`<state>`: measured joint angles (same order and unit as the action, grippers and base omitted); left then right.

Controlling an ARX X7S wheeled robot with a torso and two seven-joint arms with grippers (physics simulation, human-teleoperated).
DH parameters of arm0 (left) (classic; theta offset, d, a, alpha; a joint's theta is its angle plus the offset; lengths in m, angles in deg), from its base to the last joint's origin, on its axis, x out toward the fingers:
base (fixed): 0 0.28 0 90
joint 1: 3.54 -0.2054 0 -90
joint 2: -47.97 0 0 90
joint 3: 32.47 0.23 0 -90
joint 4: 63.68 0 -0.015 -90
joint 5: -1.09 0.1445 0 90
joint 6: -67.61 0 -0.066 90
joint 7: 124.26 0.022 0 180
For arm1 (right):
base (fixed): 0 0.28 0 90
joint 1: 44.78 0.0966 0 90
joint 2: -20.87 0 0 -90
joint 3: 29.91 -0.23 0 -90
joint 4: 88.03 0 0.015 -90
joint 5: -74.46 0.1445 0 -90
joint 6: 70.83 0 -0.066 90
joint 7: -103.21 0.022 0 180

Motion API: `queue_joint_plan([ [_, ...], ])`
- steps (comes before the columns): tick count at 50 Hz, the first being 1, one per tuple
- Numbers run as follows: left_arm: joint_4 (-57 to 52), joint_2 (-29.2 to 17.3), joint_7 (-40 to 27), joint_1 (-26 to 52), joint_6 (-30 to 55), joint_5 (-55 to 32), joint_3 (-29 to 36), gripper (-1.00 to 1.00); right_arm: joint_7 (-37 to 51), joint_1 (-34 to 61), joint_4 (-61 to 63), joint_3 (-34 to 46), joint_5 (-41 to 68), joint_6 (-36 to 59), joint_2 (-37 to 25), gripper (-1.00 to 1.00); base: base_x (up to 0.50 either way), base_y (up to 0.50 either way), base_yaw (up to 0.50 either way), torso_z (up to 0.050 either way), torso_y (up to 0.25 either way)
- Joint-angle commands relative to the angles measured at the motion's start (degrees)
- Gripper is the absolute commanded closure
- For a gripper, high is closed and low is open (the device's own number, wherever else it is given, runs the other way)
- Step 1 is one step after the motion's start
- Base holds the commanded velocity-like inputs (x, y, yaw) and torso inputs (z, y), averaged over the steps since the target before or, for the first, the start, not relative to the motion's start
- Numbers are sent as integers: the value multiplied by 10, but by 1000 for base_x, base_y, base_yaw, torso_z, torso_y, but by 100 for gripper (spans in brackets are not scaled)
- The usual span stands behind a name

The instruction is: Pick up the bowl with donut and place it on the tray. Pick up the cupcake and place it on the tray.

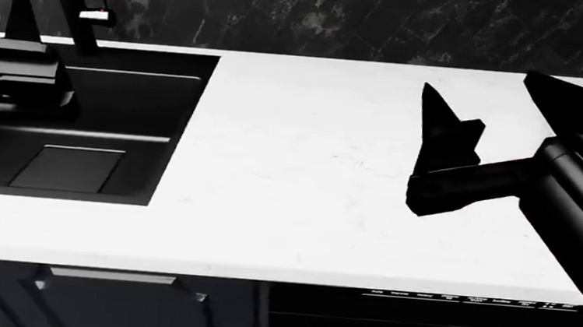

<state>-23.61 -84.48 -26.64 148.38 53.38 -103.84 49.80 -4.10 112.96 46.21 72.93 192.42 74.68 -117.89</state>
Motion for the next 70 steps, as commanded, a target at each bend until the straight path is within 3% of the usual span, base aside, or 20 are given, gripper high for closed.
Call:
queue_joint_plan([
  [1, -19, -30, -28, -8, -30, -35, -3, -100, 22, -17, 55, -30, 19, -29, -23, -100, 62, 500, 0, 0, 0],
  [9, -44, -77, -67, -1, -77, -84, 6, -100, 32, -50, 102, -70, 23, -53, -43, -100, 64, 500, 0, 0, 0],
  [18, -62, -117, -66, -4, -123, -85, 18, -100, 41, -47, 117, -81, 35, -69, -46, -100, 72, 500, 0, 0, 0],
  [56, -77, -174, -56, 12, -192, -68, 69, -100, 36, -72, 131, -100, 24, -60, -49, -100, 88, 500, 0, 0, 0],
  [70, -77, -209, 34, -69, -170, -24, -65, -100, 32, -92, 140, -118, 23, -58, -51, -100, 89, 500, 0, 0, 0],
])
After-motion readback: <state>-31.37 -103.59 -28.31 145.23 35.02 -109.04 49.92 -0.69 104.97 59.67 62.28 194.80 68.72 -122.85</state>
